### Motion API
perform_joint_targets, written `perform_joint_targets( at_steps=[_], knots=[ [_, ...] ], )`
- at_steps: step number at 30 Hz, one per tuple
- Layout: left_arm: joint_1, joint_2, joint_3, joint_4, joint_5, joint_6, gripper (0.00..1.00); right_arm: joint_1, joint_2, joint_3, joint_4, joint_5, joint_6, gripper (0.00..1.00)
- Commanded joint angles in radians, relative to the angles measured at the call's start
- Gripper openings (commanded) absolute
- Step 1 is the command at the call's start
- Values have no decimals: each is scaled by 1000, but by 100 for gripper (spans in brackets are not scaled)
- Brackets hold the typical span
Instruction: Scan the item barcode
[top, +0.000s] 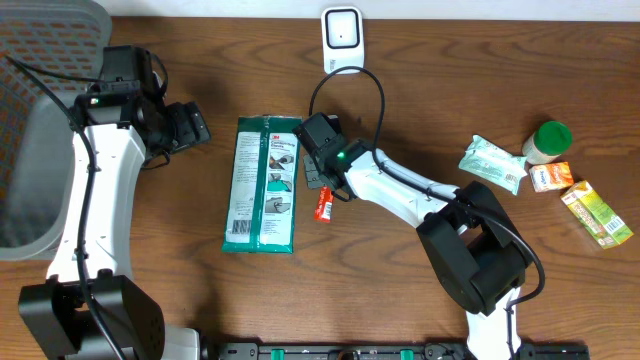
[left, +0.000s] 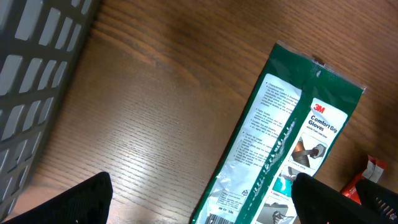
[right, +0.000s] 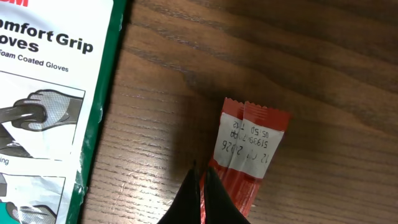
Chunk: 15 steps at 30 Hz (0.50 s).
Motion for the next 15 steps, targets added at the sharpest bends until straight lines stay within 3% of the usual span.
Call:
perform_joint_targets(
  at_steps=[1,15],
  knots=[
    [4,4,3,-6,-2,6,92,-2,5,10,-1,18,4,1],
    [4,4,3,-6,-2,6,92,-10,61,10,11,82,64,1]
  ],
)
